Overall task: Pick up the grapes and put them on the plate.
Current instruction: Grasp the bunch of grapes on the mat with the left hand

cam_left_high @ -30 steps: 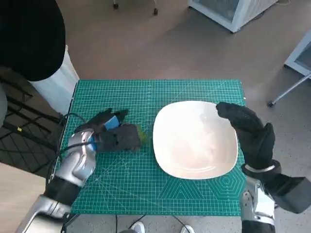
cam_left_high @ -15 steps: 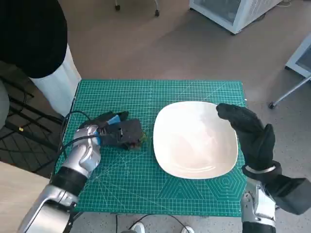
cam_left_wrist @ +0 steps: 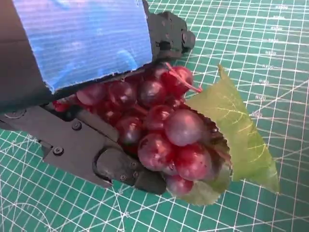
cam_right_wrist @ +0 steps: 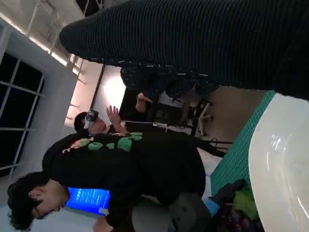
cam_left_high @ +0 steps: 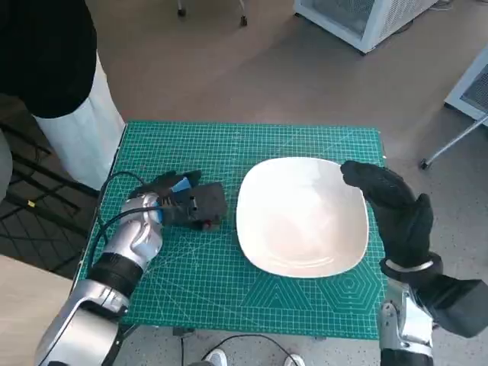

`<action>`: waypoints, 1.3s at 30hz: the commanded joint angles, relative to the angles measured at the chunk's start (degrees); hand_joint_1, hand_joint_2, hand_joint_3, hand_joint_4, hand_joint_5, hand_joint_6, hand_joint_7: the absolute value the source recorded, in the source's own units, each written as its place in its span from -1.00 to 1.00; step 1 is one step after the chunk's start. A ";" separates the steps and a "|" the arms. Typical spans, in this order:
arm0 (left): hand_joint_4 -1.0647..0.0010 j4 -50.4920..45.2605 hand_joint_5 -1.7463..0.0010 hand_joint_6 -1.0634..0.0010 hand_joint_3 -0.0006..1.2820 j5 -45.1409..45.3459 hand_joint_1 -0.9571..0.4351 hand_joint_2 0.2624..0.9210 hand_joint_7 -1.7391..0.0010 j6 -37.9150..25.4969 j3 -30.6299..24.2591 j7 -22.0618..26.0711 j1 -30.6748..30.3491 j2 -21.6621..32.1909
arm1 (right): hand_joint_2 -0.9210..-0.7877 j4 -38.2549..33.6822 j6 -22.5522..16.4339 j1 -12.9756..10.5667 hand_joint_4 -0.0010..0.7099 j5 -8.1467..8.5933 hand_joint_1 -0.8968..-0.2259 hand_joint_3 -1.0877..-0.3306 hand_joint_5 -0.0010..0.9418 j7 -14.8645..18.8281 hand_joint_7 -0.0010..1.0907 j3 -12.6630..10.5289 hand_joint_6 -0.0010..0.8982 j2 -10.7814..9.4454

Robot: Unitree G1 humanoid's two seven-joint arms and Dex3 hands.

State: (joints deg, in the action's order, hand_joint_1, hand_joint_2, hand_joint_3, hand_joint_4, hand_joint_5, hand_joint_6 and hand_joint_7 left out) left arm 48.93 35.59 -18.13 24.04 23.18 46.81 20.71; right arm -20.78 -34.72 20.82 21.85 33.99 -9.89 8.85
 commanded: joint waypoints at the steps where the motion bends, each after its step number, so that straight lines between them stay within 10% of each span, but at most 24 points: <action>1: 0.93 4.02 0.98 0.68 -0.99 -1.01 -0.21 0.48 0.98 1.16 0.67 0.47 -1.07 -0.84 | -1.00 0.36 1.06 -1.45 0.03 -0.73 0.06 0.30 -1.00 -0.62 -1.00 0.17 -0.36 0.28; 6: 0.66 6.42 0.94 0.55 -1.00 -1.23 -0.10 0.48 0.97 2.90 0.63 -0.24 -0.69 -1.31 | -1.00 0.49 1.27 -1.38 0.03 -0.74 0.06 0.30 -1.00 -0.69 -1.00 0.14 -0.36 0.33; 11: 0.44 6.98 -0.42 0.21 -0.98 -1.38 0.20 0.48 0.95 4.13 0.64 -1.10 -1.08 -1.43 | -1.00 0.63 1.43 -1.37 0.03 -0.72 0.06 0.30 -1.00 -0.73 -1.00 0.08 -0.36 0.41; 15: 0.47 6.81 -0.88 -0.18 -0.96 -0.91 0.36 0.58 0.88 4.94 1.10 -2.67 -1.58 -1.44 | -1.00 0.62 1.41 -1.37 0.03 -0.56 0.06 0.30 -1.00 -0.57 -1.00 0.01 -0.36 0.43; 26: -0.03 1.73 -0.49 -0.20 -0.82 0.43 0.38 0.98 -0.29 4.21 2.34 -5.94 -3.66 -0.59 | -1.00 0.02 1.36 -0.82 0.02 -0.46 0.06 0.29 -1.00 -0.43 -1.00 0.01 -0.36 0.30; 39: -0.21 -4.56 -0.49 -0.21 -0.87 0.47 0.38 1.00 -0.21 3.15 2.62 -6.65 -6.36 1.09 | -1.00 -0.19 1.41 -0.34 0.02 -0.52 0.08 0.28 -1.00 -0.47 -1.00 0.32 -0.36 0.04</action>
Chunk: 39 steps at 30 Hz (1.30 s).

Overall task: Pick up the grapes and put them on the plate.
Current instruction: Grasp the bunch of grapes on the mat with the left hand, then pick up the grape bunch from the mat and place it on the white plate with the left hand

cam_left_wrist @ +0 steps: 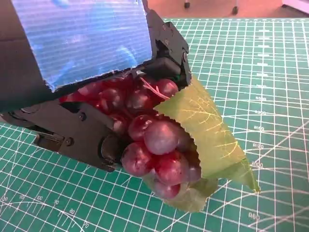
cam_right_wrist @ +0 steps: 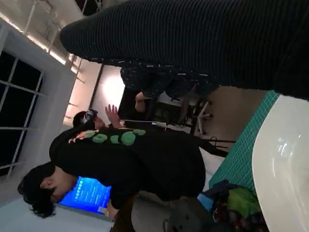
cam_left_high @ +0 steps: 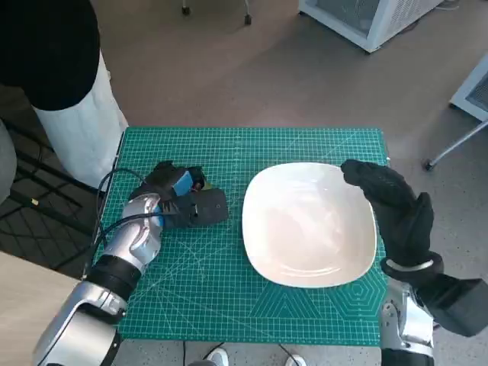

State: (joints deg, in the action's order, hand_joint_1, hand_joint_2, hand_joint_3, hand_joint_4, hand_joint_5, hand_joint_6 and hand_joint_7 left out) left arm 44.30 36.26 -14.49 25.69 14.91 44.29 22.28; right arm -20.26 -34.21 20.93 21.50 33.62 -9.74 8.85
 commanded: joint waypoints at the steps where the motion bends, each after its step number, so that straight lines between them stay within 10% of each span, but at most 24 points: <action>1: -0.22 -0.11 -0.49 -0.21 -0.87 -0.22 0.38 1.00 -0.21 -0.48 0.94 1.59 -3.96 -0.39 | -1.00 -0.72 0.91 -0.40 0.02 -0.16 0.08 0.28 -1.00 -0.09 -1.00 0.19 -0.36 0.01; 21: -0.23 -6.00 -0.45 -0.16 -0.86 -0.22 0.38 1.00 -0.28 -3.17 0.41 3.39 -5.19 1.31 | -1.00 -0.86 0.94 -0.12 0.01 0.26 0.08 0.27 -1.00 0.22 -1.00 0.61 -0.36 -0.37; 39: -0.19 -30.24 -0.54 -0.23 -0.86 1.61 0.38 1.00 -0.17 -11.19 -3.12 8.57 -9.63 6.80 | -1.00 -1.46 0.82 0.64 0.01 0.89 0.09 0.26 -1.00 0.32 -1.00 0.79 -0.36 -0.72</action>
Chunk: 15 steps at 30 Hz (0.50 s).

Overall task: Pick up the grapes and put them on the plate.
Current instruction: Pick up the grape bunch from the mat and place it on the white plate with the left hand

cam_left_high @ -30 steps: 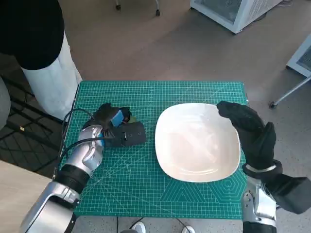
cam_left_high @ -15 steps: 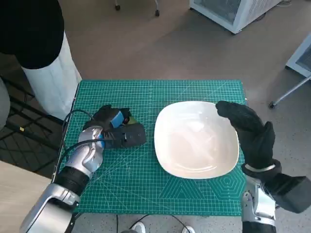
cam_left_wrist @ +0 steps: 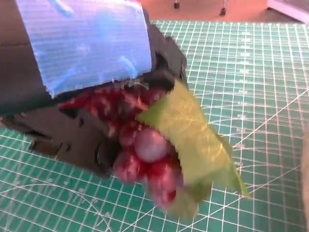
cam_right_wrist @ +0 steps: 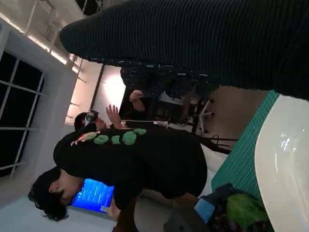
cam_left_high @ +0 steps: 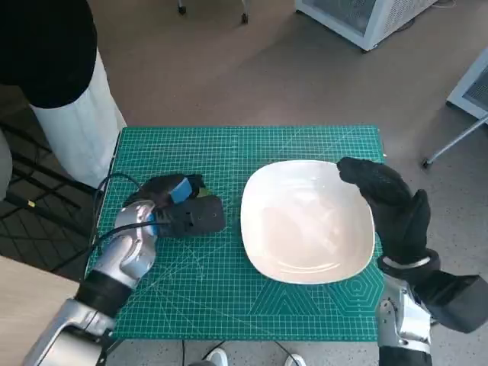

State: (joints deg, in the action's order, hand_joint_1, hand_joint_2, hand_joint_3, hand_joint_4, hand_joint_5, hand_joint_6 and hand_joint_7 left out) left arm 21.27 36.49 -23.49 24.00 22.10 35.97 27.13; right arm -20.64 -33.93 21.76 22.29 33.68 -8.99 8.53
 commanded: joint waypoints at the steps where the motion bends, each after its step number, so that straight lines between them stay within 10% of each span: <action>1: -0.17 -8.93 -0.55 -0.24 -0.86 1.57 0.38 1.00 -0.15 -2.65 -1.70 1.62 -1.65 2.28 | -1.00 -1.12 0.52 -0.13 0.01 0.13 0.10 0.26 -1.00 0.26 -1.00 0.03 -0.37 -0.41; 15: -0.28 -28.26 -0.39 -0.20 -0.90 2.85 0.38 1.00 -0.28 -5.32 -7.13 1.79 -5.75 4.16 | -1.00 -2.26 -0.14 0.88 0.01 0.28 0.11 0.26 -1.00 0.39 -1.00 -0.26 -0.37 -0.65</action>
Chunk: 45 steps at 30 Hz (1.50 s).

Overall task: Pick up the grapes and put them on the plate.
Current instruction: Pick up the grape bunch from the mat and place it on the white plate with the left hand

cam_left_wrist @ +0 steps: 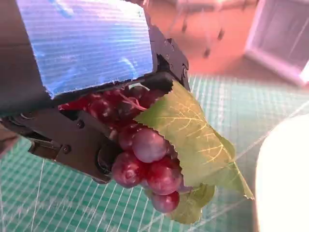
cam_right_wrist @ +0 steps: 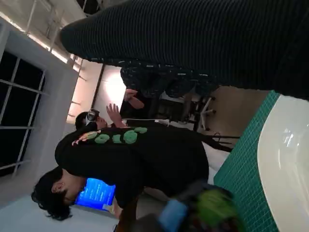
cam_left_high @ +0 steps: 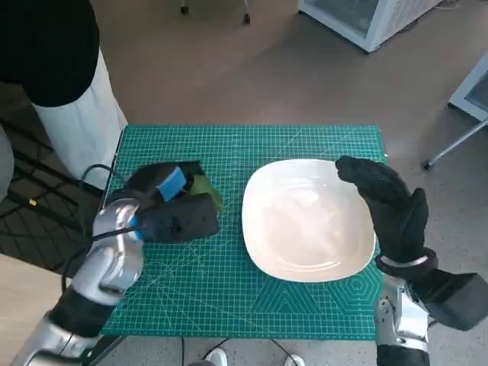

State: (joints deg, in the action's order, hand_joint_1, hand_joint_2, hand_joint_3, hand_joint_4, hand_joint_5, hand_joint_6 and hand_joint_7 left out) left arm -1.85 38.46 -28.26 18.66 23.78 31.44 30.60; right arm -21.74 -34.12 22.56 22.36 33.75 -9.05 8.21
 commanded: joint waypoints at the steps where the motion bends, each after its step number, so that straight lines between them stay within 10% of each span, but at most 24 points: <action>1: -0.29 -6.33 -0.38 -0.20 -0.90 0.97 0.38 1.00 -0.28 -0.63 -2.11 0.17 -1.39 0.72 | -1.00 -1.17 0.00 0.13 0.01 0.18 0.11 0.26 -1.00 0.27 -1.00 -0.20 -0.37 -0.36; 20: -0.36 -17.60 -0.37 -0.33 -0.95 0.61 0.38 0.98 -0.16 3.48 -4.71 -0.31 -0.63 0.10 | -1.00 -1.97 -1.35 0.75 0.01 -0.35 0.11 0.24 -1.00 -0.28 -1.00 -0.24 -0.37 -0.85; 45: -0.33 1.80 -0.38 -0.20 -0.91 2.88 0.38 1.00 -0.26 7.44 6.97 4.05 14.15 -11.77 | -1.00 -2.62 -2.43 0.49 0.01 0.73 0.10 0.27 -1.00 0.73 -0.99 -2.43 -0.38 -0.13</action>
State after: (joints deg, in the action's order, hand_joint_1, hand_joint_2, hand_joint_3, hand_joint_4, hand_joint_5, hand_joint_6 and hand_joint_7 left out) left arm -2.57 40.83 -21.81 24.20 27.50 42.33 20.68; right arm -23.57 -36.59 23.82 22.48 34.15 -11.11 7.87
